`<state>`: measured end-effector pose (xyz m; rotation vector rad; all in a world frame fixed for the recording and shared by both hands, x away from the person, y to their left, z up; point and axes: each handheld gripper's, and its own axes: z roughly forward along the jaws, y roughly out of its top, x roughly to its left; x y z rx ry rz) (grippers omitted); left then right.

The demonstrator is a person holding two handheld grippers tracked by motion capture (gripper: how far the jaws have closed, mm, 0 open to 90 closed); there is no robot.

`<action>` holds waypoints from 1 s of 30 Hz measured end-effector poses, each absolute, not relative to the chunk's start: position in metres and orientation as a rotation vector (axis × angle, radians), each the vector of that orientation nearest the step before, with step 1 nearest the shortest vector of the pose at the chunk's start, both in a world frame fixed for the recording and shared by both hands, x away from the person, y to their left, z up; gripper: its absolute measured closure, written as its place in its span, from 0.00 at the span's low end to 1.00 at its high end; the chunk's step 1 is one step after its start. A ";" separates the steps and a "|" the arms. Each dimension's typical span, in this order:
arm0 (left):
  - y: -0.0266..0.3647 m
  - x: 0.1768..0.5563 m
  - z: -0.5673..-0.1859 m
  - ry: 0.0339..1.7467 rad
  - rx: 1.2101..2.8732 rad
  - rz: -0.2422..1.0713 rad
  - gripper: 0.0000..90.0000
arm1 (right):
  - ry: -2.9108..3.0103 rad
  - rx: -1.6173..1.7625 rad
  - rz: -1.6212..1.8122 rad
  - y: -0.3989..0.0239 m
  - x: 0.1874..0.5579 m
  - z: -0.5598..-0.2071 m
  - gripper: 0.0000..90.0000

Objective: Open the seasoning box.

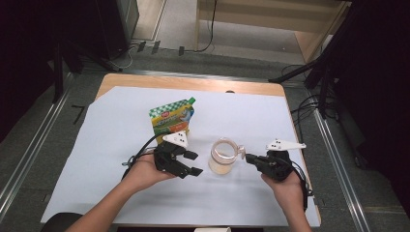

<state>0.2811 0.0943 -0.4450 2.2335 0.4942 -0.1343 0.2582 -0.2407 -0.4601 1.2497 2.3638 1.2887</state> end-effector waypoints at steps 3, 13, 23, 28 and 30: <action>0.087 0.284 -0.443 0.489 2.233 -0.124 0.39 | 2.330 1.287 1.283 -0.247 0.260 -0.460 1.00; 0.066 0.299 -0.439 0.495 2.228 -0.125 0.33 | 2.343 1.324 1.268 -0.243 0.278 -0.470 1.00; 0.056 0.318 -0.444 0.533 2.209 -0.156 0.26 | 2.355 1.316 1.239 -0.236 0.291 -0.473 1.00; 0.049 0.319 -0.446 0.507 2.238 -0.137 0.21 | 2.357 1.314 1.233 -0.236 0.291 -0.474 1.00; 0.046 0.319 -0.447 0.496 2.242 -0.125 0.20 | 2.357 1.313 1.229 -0.235 0.291 -0.474 1.00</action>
